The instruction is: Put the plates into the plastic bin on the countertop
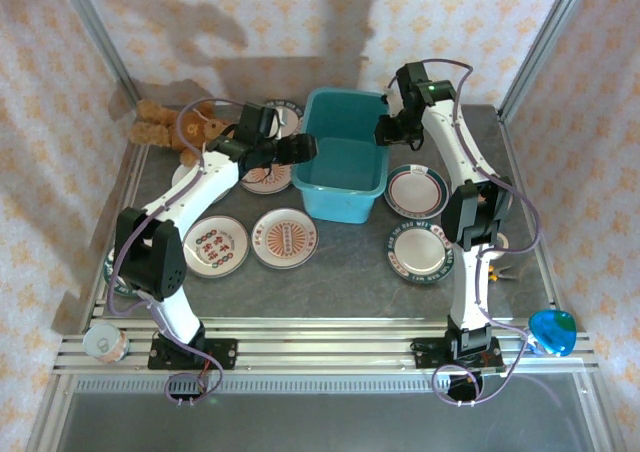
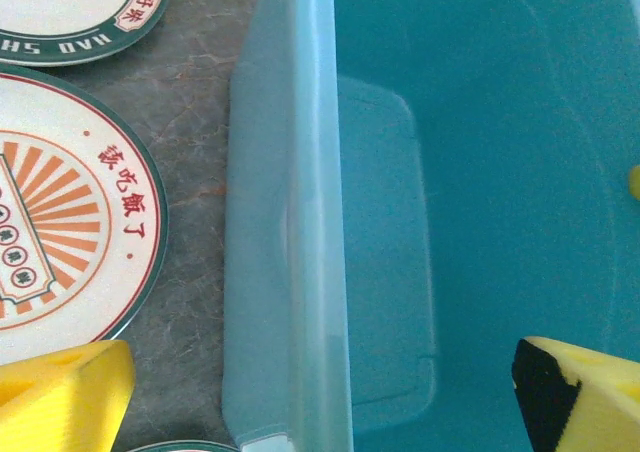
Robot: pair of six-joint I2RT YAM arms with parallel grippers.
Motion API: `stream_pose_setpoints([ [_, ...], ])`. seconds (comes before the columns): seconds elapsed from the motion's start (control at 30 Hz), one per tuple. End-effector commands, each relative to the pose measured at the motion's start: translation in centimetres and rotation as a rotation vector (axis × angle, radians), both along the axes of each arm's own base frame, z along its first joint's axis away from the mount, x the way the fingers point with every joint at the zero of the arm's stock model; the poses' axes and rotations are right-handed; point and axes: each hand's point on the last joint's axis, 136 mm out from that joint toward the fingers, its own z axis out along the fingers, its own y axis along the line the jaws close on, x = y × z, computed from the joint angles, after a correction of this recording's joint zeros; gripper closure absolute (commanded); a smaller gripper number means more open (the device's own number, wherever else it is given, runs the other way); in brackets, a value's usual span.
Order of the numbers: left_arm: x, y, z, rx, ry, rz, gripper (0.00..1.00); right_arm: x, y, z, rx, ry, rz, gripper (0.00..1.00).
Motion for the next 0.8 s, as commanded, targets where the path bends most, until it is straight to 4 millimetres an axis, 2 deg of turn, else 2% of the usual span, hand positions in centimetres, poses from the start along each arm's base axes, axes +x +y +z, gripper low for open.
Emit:
stream_pose_setpoints([
  [0.0,-0.4,-1.2,1.4,-0.047,-0.033,-0.04,0.02,-0.1,0.0,2.5,0.034,-0.05,0.037,0.68],
  [0.23,-1.2,-3.3,1.3,-0.074,-0.024,-0.092,0.03,1.2,0.5,2.9,0.079,-0.079,0.025,0.61],
  [0.53,-1.7,-4.5,1.8,-0.115,-0.023,-0.116,0.03,3.0,2.5,3.1,0.198,-0.083,0.015,0.51],
  [0.77,-1.8,-5.2,2.1,-0.14,-0.035,-0.128,0.03,3.9,2.9,2.8,0.217,-0.086,-0.005,0.45],
])
